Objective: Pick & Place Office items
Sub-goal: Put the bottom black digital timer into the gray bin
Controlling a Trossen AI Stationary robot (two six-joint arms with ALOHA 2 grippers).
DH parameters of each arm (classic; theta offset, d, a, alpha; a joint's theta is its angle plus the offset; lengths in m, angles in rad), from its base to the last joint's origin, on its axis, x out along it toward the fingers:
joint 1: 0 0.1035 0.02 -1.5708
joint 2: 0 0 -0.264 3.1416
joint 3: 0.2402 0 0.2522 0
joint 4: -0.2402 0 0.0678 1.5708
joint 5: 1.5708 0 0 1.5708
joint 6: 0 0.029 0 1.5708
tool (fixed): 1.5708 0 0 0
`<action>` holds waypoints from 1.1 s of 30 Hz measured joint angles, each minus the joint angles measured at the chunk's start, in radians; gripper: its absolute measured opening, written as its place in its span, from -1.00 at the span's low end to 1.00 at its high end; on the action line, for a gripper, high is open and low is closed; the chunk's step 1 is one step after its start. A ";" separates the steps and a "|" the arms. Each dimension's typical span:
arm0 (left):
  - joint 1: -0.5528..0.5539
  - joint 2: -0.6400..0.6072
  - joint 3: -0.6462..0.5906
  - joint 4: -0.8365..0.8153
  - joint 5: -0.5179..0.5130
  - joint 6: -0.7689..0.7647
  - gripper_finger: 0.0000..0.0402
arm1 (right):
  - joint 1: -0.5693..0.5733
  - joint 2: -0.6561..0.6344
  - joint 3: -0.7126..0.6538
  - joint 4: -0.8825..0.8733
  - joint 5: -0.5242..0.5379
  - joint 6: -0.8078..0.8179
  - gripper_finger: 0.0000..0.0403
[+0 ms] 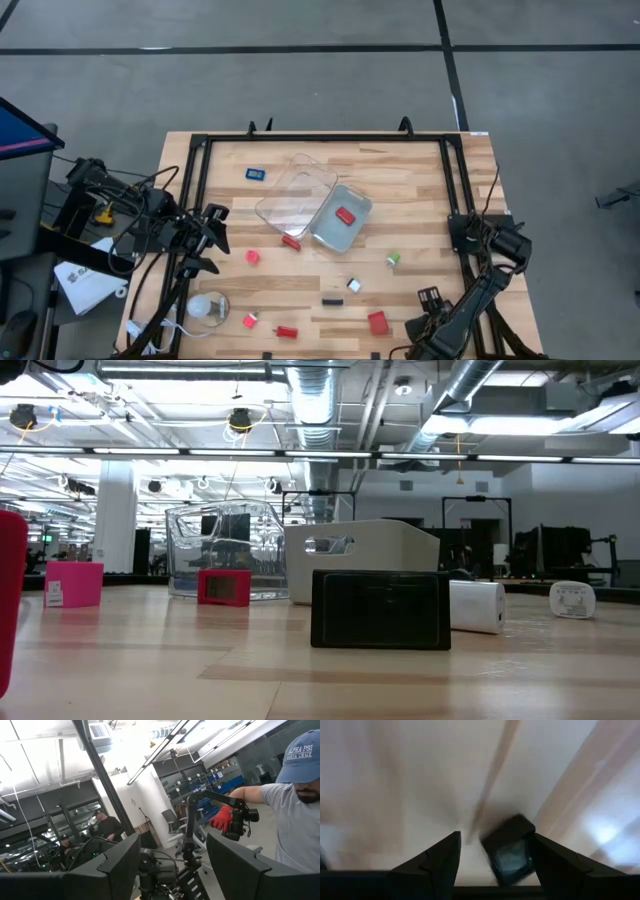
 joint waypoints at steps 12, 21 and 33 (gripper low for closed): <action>0.000 0.000 0.000 0.003 0.000 -0.003 0.13 | 0.005 0.015 -0.001 -0.015 0.014 -0.028 0.12; 0.000 0.000 0.000 0.002 0.000 -0.003 0.13 | 0.026 0.015 -0.003 -0.041 -0.015 0.017 0.12; 0.000 0.000 0.000 0.003 0.000 -0.003 0.13 | 0.035 0.015 0.124 -0.166 -0.015 0.061 0.05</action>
